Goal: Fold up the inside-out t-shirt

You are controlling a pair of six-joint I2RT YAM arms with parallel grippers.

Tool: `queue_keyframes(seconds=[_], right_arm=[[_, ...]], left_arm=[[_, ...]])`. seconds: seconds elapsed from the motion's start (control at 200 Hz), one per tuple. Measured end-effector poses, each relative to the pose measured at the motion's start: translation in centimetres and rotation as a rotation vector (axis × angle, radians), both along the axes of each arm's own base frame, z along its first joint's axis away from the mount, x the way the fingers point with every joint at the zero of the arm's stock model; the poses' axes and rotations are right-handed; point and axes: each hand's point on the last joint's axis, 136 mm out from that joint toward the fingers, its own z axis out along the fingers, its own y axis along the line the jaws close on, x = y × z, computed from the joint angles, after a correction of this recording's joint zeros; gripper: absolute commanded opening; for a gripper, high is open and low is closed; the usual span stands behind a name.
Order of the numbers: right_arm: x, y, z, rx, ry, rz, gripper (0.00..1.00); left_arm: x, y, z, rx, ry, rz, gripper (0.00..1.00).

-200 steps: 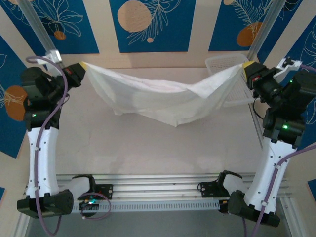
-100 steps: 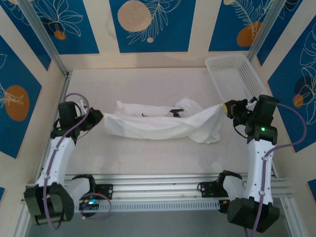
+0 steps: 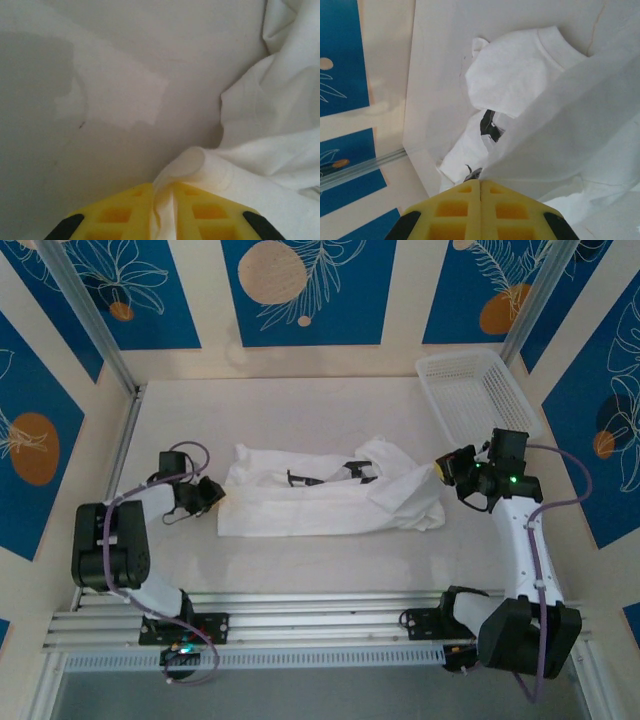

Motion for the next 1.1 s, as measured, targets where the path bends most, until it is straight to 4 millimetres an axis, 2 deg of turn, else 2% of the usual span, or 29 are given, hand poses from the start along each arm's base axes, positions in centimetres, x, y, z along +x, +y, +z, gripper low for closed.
queue_keyframes(seconds=[0.085, 0.27, 0.415, 0.565, 0.78, 0.915, 1.1], right_arm=[[0.0, 0.2, 0.0, -0.013, -0.005, 0.016, 0.0], [0.2, 0.3, 0.4, -0.036, -0.023, 0.026, 0.0], [0.2, 0.5, 0.4, -0.039, -0.024, 0.034, 0.0], [0.2, 0.8, 0.5, -0.039, -0.028, 0.045, 0.0], [0.3, 0.9, 0.8, -0.043, -0.035, 0.048, 0.0], [0.3, 0.9, 0.9, -0.047, -0.037, 0.047, 0.0], [0.3, 0.9, 0.9, -0.047, -0.038, 0.049, 0.0]], left_arm=[[0.6, 0.1, 0.5, 0.006, -0.028, -0.002, 0.3], [1.1, 0.4, 2.9, 0.028, -0.102, -0.001, 0.31], [0.3, 0.8, 4.3, 0.064, -0.139, 0.009, 0.31], [-1.0, 1.0, 2.9, 0.089, -0.1, -0.007, 0.29], [-1.4, -0.1, 0.2, 0.03, -0.026, -0.054, 0.29], [-0.9, -0.6, 0.2, 0.001, -0.045, -0.065, 0.28], [-0.3, -0.8, 0.7, -0.02, -0.076, -0.065, 0.14]])
